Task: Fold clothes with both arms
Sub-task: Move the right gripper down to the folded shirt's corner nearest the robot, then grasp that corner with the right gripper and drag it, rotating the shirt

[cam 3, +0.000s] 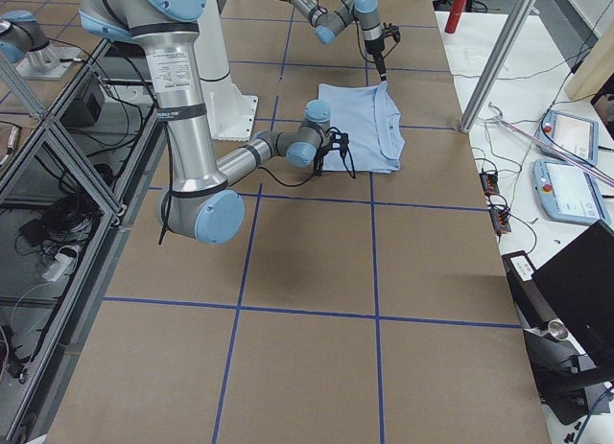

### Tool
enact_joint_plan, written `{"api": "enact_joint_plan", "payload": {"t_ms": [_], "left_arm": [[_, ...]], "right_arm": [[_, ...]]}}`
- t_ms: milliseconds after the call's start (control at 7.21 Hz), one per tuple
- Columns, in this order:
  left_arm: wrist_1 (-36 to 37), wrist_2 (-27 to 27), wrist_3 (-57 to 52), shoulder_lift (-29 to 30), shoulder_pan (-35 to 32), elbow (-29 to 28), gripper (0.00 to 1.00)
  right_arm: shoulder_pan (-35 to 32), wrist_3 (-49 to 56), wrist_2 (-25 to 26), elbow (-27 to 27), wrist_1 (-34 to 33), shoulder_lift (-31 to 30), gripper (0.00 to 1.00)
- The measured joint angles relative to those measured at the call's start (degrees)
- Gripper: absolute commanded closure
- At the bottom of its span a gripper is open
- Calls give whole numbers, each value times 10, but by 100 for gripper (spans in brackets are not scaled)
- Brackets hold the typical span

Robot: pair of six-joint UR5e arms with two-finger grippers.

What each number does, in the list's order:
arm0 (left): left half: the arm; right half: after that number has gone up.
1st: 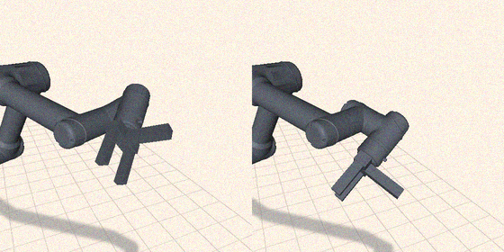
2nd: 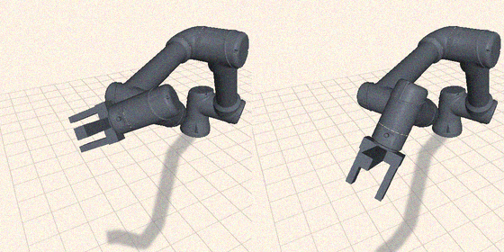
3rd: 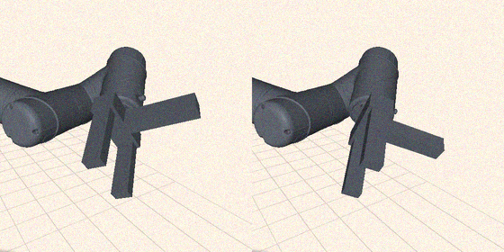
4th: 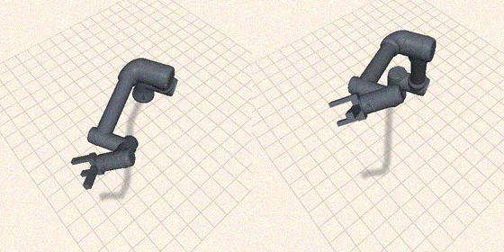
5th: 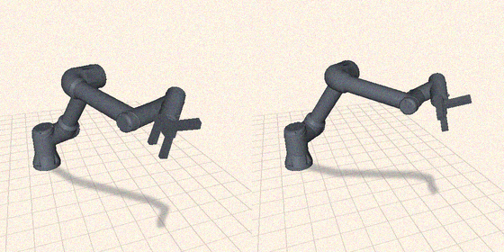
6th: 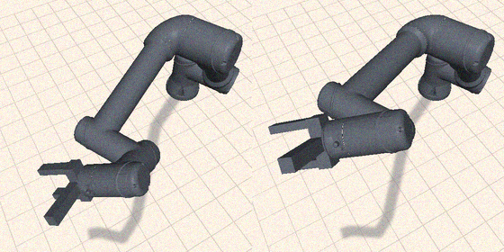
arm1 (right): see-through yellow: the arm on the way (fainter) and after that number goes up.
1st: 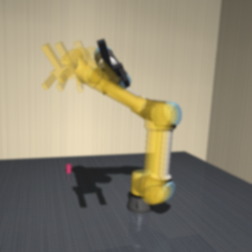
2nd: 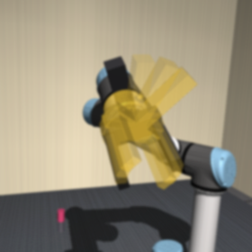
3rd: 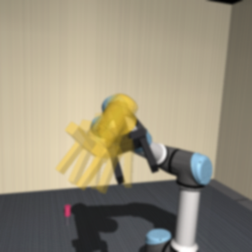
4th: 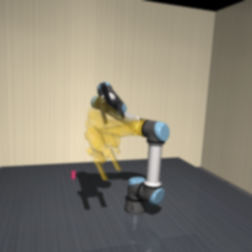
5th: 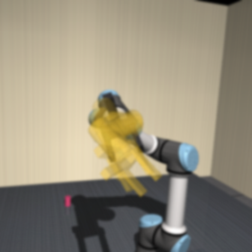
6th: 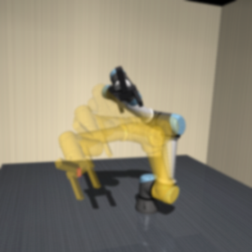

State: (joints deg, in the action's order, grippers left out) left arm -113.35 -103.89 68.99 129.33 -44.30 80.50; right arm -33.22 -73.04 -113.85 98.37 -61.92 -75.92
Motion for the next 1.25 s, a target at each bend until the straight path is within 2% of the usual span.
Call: {"api": "enact_joint_plan", "payload": {"t_ms": [554,693,970,1248], "left_arm": [[-1,0,2,0,1,0,1],[-1,1,4,0,1,2,1],[-1,2,9,-1,1,7,1],[0,3,15,-2,3,17,1]], "right_arm": [[-4,5,-7,22,0,-15,100],[2,4,-14,54,0,-47,100],[37,1,-19,159,0,-150,100],[112,-8,-18,247,1,-248,100]]}}
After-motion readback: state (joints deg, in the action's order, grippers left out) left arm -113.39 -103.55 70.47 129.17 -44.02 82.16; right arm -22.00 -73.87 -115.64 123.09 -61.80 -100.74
